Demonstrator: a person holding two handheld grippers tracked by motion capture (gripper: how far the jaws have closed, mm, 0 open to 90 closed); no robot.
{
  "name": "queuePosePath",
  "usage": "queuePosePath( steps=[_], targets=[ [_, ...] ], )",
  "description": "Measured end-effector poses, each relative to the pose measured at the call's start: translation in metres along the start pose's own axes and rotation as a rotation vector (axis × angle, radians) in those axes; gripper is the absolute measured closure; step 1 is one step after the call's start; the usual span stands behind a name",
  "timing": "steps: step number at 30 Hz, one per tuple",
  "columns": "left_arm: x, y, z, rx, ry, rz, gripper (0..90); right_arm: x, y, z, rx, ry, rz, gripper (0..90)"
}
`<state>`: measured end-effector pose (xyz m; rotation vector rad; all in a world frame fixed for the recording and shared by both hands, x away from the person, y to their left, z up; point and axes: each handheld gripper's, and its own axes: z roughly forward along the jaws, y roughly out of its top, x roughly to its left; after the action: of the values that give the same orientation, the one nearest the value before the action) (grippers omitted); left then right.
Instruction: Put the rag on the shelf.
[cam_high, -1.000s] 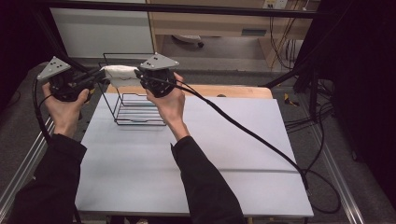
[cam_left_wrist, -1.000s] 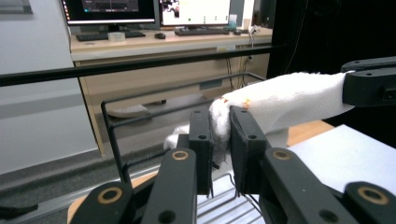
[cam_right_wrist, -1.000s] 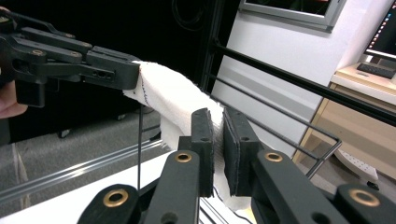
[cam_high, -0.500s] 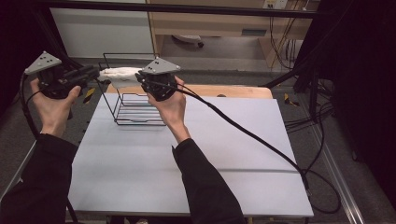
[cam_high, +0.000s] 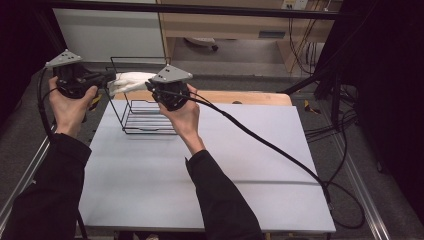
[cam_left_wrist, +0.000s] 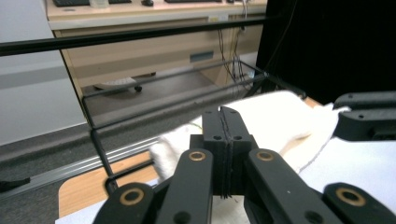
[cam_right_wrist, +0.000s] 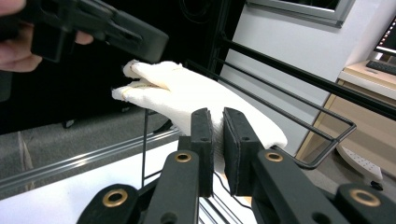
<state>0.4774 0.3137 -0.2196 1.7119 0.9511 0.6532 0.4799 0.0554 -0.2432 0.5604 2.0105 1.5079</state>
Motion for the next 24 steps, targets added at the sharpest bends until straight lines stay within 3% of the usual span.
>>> queuePosePath(
  steps=[10,18,20,24],
  targets=[
    [-0.001,-0.014,0.006,0.032,-0.007,0.002,90.0,0.001,0.0,-0.001,0.019,0.015,-0.001,81.0],
    [0.001,-0.021,0.01,0.045,-0.002,0.002,90.0,0.0,0.006,-0.008,-0.01,0.056,0.025,70.0],
    [0.001,-0.022,0.011,0.046,-0.001,0.002,90.0,-0.002,0.009,-0.01,-0.015,0.055,0.041,71.1],
    [-0.001,-0.026,0.014,0.053,0.002,0.007,90.0,-0.005,0.007,-0.007,0.022,0.076,0.068,86.0]
  ],
)
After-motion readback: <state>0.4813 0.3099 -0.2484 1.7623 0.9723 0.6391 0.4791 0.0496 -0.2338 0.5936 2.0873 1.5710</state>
